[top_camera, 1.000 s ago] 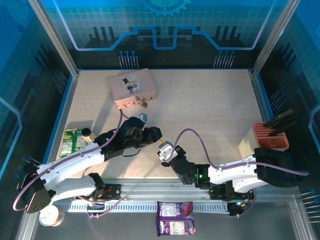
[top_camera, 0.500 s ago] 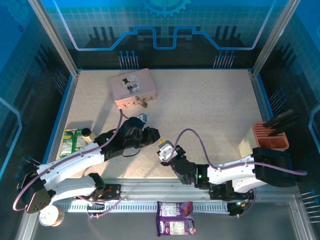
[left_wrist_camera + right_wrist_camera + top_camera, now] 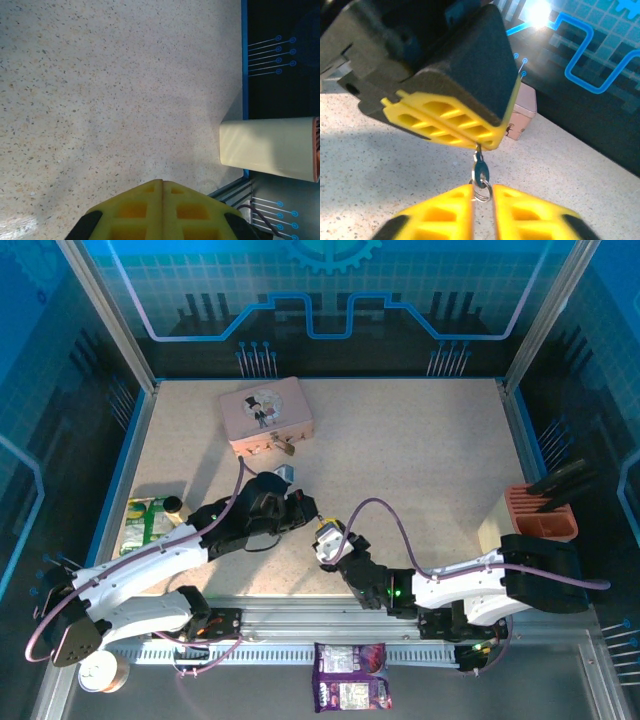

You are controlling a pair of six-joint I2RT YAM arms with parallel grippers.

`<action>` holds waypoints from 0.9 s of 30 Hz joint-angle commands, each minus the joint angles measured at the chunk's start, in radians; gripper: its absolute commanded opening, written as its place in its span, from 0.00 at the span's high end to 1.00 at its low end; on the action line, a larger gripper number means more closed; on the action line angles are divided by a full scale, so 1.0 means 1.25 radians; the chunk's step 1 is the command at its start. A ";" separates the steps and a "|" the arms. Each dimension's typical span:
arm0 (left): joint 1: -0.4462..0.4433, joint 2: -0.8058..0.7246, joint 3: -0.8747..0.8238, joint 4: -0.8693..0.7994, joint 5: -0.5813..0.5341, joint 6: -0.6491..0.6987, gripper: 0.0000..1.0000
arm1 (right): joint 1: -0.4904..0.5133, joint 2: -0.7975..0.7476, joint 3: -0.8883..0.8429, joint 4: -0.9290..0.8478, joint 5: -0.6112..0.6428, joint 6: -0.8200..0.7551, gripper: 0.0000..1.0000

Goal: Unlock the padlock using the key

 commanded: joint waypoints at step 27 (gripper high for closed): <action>0.024 0.021 -0.123 0.545 0.181 0.388 1.00 | -0.471 -0.463 -0.046 -0.296 -0.927 0.847 0.49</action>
